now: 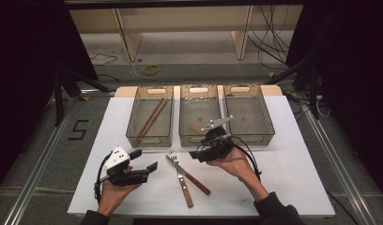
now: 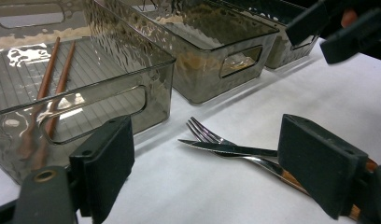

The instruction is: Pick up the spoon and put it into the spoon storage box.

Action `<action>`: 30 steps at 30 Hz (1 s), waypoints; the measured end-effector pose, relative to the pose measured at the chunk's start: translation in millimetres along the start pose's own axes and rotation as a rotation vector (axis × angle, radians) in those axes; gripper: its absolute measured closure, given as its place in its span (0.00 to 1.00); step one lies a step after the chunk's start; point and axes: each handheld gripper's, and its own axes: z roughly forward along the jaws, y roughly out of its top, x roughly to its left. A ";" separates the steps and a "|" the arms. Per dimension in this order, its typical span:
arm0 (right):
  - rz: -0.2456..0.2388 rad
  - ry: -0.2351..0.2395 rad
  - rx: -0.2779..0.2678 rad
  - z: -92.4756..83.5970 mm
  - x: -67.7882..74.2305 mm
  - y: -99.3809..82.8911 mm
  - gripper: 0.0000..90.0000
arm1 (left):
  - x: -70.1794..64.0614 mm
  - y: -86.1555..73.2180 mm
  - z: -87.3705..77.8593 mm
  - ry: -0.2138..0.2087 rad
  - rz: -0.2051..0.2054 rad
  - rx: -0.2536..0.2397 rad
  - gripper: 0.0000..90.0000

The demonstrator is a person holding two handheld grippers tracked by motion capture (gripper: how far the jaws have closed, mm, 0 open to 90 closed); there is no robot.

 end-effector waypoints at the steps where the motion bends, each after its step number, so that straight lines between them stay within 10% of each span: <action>1: -0.003 0.005 0.003 0.7 0.7 -1.3 0.38 | 0.1 0.0 0.3 -0.001 0.000 0.000 0.20; 30: -0.047 0.026 0.176 23.7 24.3 -37.4 0.41 | -0.1 0.5 0.3 0.001 0.002 0.002 0.20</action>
